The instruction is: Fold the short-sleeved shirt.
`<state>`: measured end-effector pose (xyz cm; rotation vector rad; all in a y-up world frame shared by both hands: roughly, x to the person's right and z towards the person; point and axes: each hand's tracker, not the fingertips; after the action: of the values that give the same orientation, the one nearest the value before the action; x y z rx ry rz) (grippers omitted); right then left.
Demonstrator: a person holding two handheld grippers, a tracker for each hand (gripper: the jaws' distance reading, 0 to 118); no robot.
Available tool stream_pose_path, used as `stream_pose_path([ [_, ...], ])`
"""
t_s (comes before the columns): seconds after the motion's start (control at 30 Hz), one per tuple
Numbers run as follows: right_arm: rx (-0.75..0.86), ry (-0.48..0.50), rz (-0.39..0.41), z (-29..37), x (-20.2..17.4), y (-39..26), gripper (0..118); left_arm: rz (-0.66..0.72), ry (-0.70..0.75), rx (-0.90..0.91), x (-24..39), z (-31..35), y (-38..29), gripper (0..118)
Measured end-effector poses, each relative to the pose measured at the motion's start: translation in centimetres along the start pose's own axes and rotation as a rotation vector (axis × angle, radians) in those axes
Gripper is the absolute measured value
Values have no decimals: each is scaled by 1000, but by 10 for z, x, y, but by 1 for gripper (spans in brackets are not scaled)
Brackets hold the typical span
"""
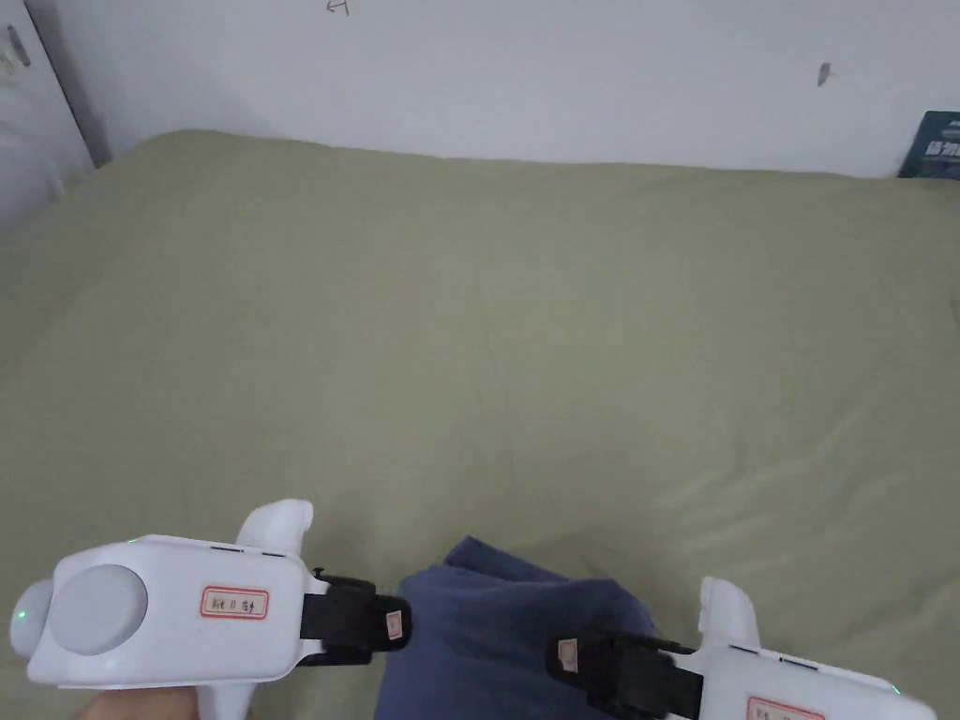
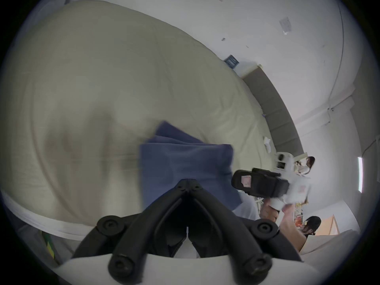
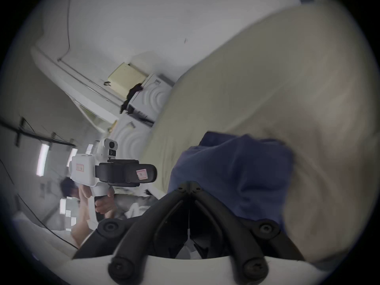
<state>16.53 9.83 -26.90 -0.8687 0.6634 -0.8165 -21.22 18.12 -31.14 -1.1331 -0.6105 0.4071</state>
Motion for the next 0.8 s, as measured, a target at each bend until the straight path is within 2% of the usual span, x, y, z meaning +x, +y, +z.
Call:
stream_pose_path([
  [0.07,-69,11,-75,-10,37,-2,3,46,41,-15,-20,-4,4,0],
  [0.1,-75,-16,-98,-10,53,-5,3,53,47,-28,-28,-7,4,0],
  [0.13,-71,6,-132,-7,68,-7,3,51,38,-28,-33,-10,3,1],
  [0.17,-45,147,-209,-2,80,-8,3,56,24,-35,-40,-16,7,10],
  [0.2,-27,175,-278,3,84,-9,3,64,-19,-47,-43,-20,7,48],
  [0.23,-12,143,-290,5,84,-8,3,66,-63,-65,-45,-26,8,90],
  [0.27,-4,146,-256,6,82,-8,3,51,-86,-92,-45,-34,9,118],
  [0.43,-17,163,-276,4,83,-8,3,33,-222,-151,-42,-87,14,117],
  [0.5,-15,170,-285,3,84,-7,3,27,-324,-140,-40,-108,12,116],
  [0.53,-15,171,-293,3,84,-7,3,32,-365,-138,-39,-116,13,111],
  [0.57,-13,170,-297,4,83,-7,3,22,-382,-141,-38,-115,15,95],
  [0.6,-10,165,-298,3,81,-6,3,18,-363,-131,-38,-118,14,40],
  [0.63,-5,141,-292,4,76,-5,3,21,-289,-119,-39,-119,15,26],
  [0.67,0,123,-280,6,72,-4,3,-11,-198,-103,-42,-119,15,26],
  [0.73,18,103,-242,11,62,1,3,42,-317,-169,-53,-112,22,26],
  [0.8,30,68,-184,18,49,7,3,-3,-266,-140,-55,-93,31,26],
])
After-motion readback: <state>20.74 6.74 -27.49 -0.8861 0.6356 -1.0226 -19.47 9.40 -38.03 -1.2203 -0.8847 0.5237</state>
